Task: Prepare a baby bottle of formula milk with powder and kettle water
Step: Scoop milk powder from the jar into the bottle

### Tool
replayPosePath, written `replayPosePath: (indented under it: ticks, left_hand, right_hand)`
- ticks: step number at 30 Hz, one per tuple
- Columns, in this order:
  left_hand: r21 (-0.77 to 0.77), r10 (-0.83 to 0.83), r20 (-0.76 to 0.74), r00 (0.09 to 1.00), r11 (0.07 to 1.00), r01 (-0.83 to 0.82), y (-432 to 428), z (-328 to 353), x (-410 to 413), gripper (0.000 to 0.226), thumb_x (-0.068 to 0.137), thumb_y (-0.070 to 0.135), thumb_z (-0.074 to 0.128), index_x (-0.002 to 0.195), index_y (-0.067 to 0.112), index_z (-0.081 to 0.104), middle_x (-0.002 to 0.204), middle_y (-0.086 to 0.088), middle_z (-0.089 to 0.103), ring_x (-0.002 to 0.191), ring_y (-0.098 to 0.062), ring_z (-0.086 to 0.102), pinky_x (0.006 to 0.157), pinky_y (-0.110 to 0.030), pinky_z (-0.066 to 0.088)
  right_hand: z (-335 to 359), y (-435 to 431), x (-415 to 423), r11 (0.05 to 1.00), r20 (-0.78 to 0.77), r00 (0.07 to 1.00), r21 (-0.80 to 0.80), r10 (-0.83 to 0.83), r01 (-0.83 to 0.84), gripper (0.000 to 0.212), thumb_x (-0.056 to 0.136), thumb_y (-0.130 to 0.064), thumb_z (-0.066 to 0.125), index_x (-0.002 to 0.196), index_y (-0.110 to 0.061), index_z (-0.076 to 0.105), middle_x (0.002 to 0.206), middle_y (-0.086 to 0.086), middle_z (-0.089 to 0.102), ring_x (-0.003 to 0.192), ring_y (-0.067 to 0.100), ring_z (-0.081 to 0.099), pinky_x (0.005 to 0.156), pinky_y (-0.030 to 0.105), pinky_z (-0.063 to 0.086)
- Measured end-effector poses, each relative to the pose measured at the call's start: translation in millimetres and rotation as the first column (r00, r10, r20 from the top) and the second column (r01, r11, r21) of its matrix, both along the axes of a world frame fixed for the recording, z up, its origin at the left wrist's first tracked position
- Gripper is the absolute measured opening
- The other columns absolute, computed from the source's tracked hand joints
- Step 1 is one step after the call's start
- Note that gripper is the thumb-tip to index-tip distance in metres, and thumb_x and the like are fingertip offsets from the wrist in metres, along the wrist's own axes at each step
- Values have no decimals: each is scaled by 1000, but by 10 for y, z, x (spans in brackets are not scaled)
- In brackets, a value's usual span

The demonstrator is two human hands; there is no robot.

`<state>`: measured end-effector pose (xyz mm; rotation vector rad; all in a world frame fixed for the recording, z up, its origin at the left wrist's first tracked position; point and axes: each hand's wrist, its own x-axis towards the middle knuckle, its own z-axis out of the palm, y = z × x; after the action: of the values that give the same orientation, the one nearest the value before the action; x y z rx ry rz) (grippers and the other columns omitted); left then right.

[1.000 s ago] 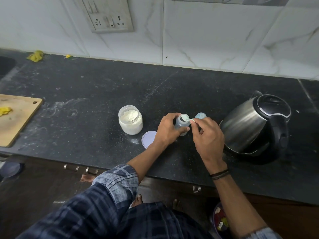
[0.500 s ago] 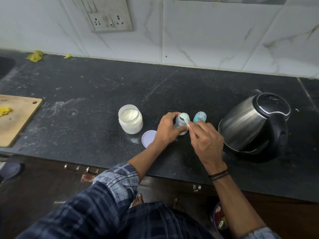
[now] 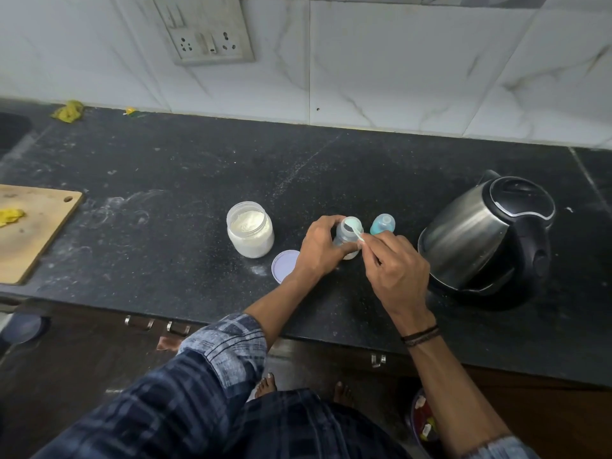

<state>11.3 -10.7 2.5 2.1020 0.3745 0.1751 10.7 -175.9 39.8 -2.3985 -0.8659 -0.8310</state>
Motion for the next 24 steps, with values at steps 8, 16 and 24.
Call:
replayPosePath:
  ticks: [8, 16, 24]
  left_hand:
    - [-12, 10, -39, 999, 1000, -11, 13, 26, 10, 59, 79, 33, 92, 130, 21, 65, 130, 7, 65, 120, -9, 55, 96, -24, 40]
    - [-29, -43, -70, 997, 999, 41, 52, 155, -42, 90, 76, 35, 95, 152, 17, 51, 150, 0, 58, 138, -15, 50, 108, -23, 34]
    - [51, 180, 308, 934, 977, -205, 392, 465, -426, 48, 90, 13, 77, 136, 17, 64, 140, 4, 63, 142, -8, 44, 114, -10, 28]
  right_hand:
    - [13, 30, -6, 936, -283, 958, 327, -36, 132, 8, 92, -6, 79, 100, -6, 81, 79, -1, 67, 60, 14, 55, 56, 31, 48]
    - [50, 79, 54, 415, -696, 659, 709, 284, 570, 5, 93, -17, 79, 91, -21, 80, 73, -2, 75, 53, 5, 52, 53, 17, 44]
    - [174, 295, 20, 334, -730, 541, 677, 418, 656, 16, 93, -17, 78, 77, -18, 81, 71, 0, 74, 46, 7, 39, 43, 17, 33]
